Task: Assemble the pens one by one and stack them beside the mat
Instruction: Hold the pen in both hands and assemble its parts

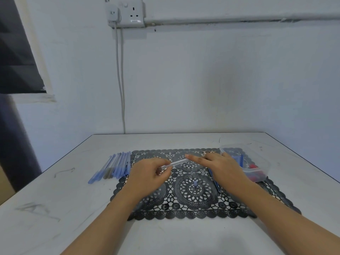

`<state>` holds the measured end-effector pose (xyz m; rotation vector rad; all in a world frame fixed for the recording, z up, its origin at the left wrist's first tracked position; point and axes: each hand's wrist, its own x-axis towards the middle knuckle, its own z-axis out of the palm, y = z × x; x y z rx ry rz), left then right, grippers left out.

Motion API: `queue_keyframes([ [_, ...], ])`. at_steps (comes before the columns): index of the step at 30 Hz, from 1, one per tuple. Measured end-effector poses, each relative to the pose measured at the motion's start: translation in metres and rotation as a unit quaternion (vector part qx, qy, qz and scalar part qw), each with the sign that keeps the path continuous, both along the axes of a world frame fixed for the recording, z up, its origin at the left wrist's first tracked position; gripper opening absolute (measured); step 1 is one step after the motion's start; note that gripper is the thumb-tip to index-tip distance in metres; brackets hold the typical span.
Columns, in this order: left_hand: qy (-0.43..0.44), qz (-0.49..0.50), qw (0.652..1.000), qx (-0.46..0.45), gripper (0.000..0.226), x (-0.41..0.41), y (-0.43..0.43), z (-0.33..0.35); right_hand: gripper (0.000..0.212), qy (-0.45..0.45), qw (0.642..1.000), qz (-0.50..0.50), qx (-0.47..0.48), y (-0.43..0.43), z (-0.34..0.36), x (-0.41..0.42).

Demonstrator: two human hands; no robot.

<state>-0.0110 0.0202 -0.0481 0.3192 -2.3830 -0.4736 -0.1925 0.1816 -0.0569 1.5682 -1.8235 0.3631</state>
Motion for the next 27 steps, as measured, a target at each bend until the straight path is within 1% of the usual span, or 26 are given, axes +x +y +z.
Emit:
queue_keyframes([
  [2,0.004,-0.007,1.000,0.000,0.049,-0.0002,-0.0007,-0.0002,0.103,-0.001,1.000,0.000,0.000,-0.0003,0.0000,-0.0002],
  [4,0.006,-0.009,1.000,-0.007,0.052,-0.0005,-0.0017,-0.0007,0.104,-0.002,1.000,-0.002,-0.001,-0.0009,0.0000,-0.0005],
  [11,0.012,-0.010,1.000,-0.018,0.052,-0.0008,-0.0019,-0.0006,0.102,-0.008,1.000,-0.003,-0.013,0.0009,0.0009,-0.0004],
  [19,0.015,-0.024,0.999,-0.022,0.049,0.0002,-0.0004,0.0000,0.099,0.009,1.000,0.003,-0.019,-0.0002,-0.0009,-0.0006],
  [27,0.005,-0.027,0.999,-0.025,0.045,-0.0014,-0.0007,-0.0011,0.081,0.012,0.999,0.012,-0.030,-0.0011,-0.0014,0.0003],
])
